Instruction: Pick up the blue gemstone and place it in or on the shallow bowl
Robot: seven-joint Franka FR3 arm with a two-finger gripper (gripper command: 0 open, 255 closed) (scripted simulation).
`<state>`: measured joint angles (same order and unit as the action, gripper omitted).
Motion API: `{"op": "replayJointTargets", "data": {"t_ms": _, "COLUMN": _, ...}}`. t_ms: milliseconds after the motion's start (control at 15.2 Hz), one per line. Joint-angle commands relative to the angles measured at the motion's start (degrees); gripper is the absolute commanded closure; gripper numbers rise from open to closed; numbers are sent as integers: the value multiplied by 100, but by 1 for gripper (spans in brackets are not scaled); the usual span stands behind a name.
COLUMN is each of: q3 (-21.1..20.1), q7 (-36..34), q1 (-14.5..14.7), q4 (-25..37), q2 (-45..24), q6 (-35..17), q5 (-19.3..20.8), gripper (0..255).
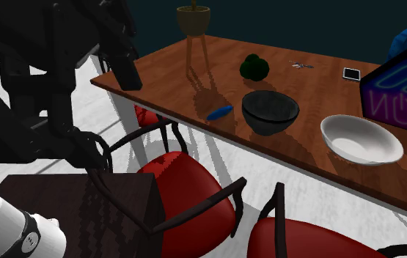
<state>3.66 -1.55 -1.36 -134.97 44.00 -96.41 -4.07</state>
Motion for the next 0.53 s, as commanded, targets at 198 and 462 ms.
{"op": "replayJointTargets", "data": {"t_ms": 198, "q3": -71, "q7": 119, "q1": 206, "q4": -91, "q2": -391, "q6": -417, "q5": -199, "gripper": 0}}
{"op": "replayJointTargets", "data": {"t_ms": 462, "q3": -171, "q7": 303, "q1": 488, "q4": -131, "q2": -965, "q6": -949, "q5": -472, "gripper": 0}}
